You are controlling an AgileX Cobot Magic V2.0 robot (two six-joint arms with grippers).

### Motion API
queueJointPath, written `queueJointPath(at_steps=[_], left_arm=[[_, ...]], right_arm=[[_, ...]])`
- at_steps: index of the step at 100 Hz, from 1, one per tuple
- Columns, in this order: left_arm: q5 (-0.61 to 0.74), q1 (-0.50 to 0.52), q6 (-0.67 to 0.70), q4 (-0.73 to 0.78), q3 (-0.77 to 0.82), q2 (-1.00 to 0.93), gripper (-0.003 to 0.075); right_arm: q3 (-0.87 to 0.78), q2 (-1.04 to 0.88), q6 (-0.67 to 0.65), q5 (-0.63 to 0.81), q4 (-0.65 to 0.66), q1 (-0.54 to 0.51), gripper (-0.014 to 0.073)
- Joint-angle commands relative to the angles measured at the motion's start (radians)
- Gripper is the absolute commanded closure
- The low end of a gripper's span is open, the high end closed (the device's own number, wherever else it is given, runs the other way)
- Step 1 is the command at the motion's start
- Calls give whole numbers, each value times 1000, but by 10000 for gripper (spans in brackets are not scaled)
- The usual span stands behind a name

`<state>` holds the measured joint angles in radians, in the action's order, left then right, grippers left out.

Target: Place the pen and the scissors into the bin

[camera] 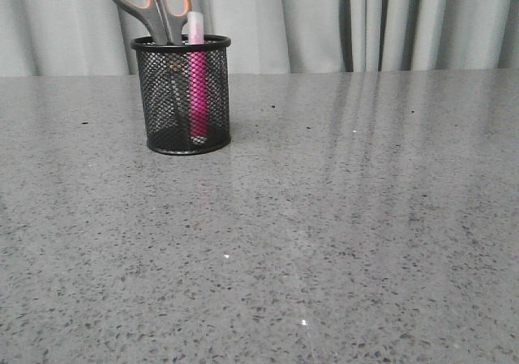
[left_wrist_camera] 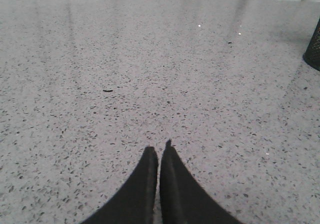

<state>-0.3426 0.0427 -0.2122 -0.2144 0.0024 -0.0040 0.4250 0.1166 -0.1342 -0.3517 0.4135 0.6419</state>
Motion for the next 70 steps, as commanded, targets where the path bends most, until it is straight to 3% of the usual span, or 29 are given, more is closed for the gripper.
queueJointPath(at_steps=[1,20,37,52,64,70], left_arm=[[43,2,11,-18,44,-33,739],[43,2,11,-18,44,-33,739],[43,2,11,-18,44,-33,739],[43,2,11,-18,44,-33,739],[43,2,11,-18,44,-33,739],[43,2,11,-18,44,-33,739]], right_arm=[[23,12,1,57,10,-5,662],[-47,14,1,22,35,-56,662],[-223,14,72,221,-178,-251,662],[-389,12,81,396,-225,-381,662],[-452,-24,81,389,-259,-419,662],[-449,-57,81,303,-261,-429,662]])
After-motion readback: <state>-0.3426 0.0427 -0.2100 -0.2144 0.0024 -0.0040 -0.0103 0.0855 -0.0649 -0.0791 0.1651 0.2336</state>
